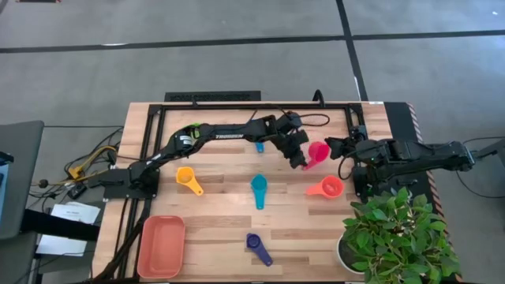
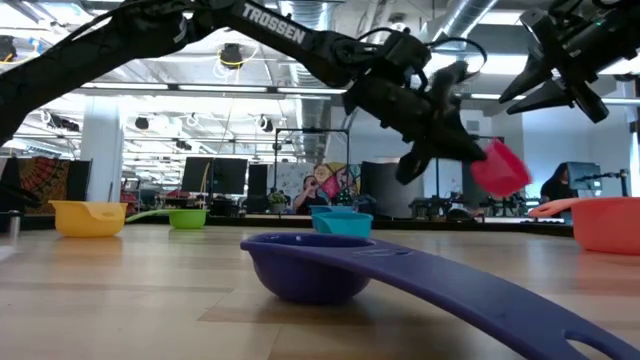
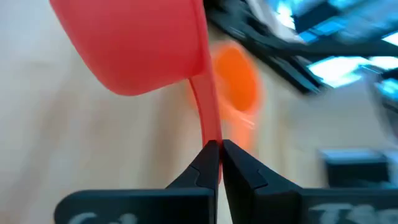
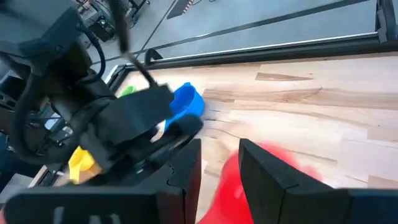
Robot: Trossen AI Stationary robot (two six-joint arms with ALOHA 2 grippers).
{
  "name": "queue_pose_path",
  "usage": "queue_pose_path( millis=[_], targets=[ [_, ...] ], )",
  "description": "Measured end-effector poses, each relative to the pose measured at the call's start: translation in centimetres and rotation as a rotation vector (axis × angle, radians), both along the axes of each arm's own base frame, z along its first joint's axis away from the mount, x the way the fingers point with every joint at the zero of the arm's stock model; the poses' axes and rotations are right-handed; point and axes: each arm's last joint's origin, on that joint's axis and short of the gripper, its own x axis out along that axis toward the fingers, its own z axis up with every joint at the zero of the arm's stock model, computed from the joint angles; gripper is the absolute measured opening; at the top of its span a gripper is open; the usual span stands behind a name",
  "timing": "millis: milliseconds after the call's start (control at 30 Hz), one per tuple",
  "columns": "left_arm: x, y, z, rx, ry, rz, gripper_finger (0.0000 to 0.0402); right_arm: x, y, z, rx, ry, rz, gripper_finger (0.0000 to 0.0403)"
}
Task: Nest measuring cups in basket
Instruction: Stack the pink measuring cup on top of the orange measuring cup
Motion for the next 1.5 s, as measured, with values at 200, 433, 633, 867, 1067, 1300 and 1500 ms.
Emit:
queue_pose_path(
  millis=[200,433,633,867,1067,1300,1500],
  targets=[
    [0.3,-3.0,0.3,-0.115,-0.02,-0.194,0.0,-0.1,-0.1,0.0,-0.017,-0.002,-0.027,0.0134],
    [1.2,-6.4,1.3,-0.101,-0.137,-0.287,0.0,0.0,-0.1,0.2,-0.015,-0.029,-0.03,0.013],
    [1.9,-7.6,0.8,-0.107,-0.174,-0.265,0.0,0.2,0.0,0.5,0.008,-0.072,-0.028,0.0132],
    [2.5,-8.3,-0.8,-0.136,-0.17,-0.243,0.0,0.3,0.2,0.6,0.015,-0.093,-0.004,0.0133],
    [2.6,-8.1,-0.8,-0.098,-0.191,-0.214,0.0,0.3,0.4,0.6,0.015,-0.089,0.02,0.013],
    [3.0,-7.7,-2.1,-0.105,-0.194,-0.196,0.0,0.3,0.4,0.6,-0.003,-0.073,0.028,0.0133],
    [3.5,-7.0,-3.7,-0.203,-0.166,-0.167,0.0,0.3,0.4,0.6,-0.008,-0.07,0.029,0.0132]
  ],
)
